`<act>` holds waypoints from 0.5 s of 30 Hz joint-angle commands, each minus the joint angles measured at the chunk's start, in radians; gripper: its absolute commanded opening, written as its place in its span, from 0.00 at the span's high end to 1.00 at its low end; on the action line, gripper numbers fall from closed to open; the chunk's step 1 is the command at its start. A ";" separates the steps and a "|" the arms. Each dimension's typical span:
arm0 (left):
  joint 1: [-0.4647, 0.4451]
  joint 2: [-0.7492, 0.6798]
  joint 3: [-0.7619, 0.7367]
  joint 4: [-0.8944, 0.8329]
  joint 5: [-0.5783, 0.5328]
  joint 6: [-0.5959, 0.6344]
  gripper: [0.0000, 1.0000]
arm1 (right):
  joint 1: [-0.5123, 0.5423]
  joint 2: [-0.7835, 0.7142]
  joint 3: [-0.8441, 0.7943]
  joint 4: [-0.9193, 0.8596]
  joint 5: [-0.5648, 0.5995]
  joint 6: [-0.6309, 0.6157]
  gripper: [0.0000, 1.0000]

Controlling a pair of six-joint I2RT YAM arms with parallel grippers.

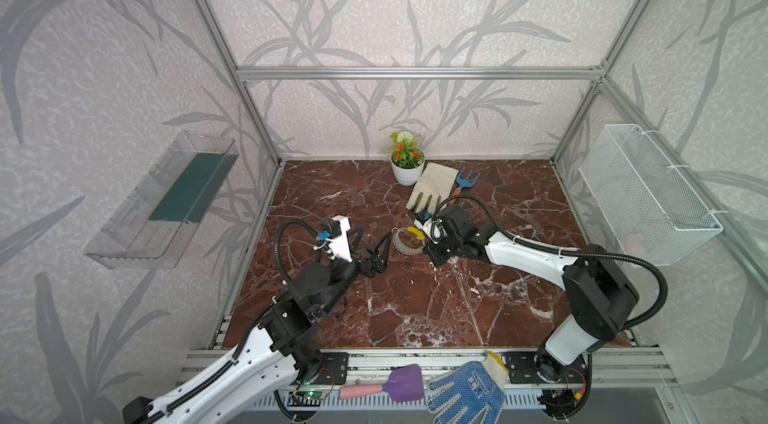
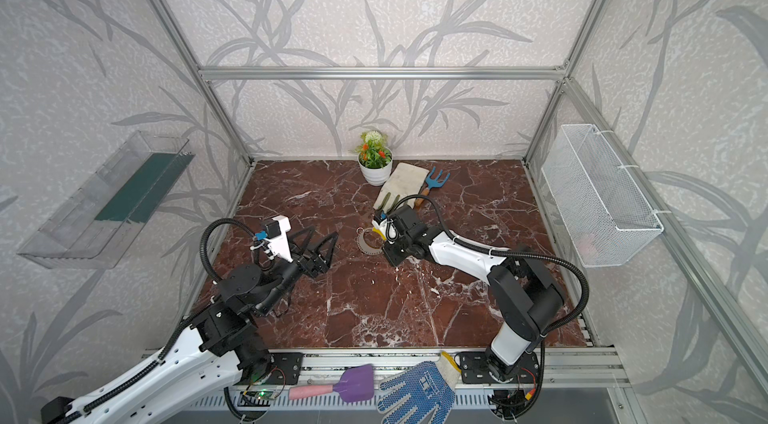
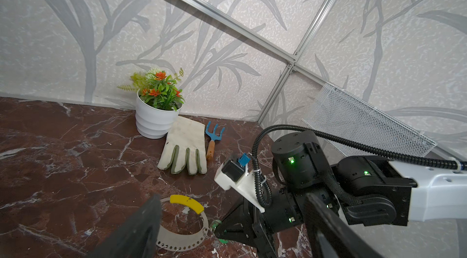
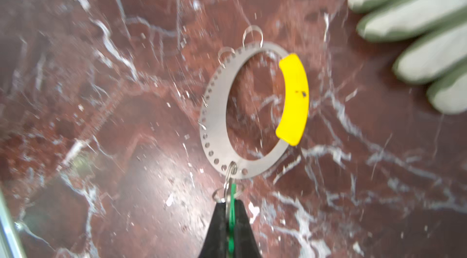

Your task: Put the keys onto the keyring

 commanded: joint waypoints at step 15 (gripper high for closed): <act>-0.003 0.067 0.000 0.005 -0.008 -0.004 0.12 | -0.007 -0.196 -0.200 -0.123 0.176 0.113 0.68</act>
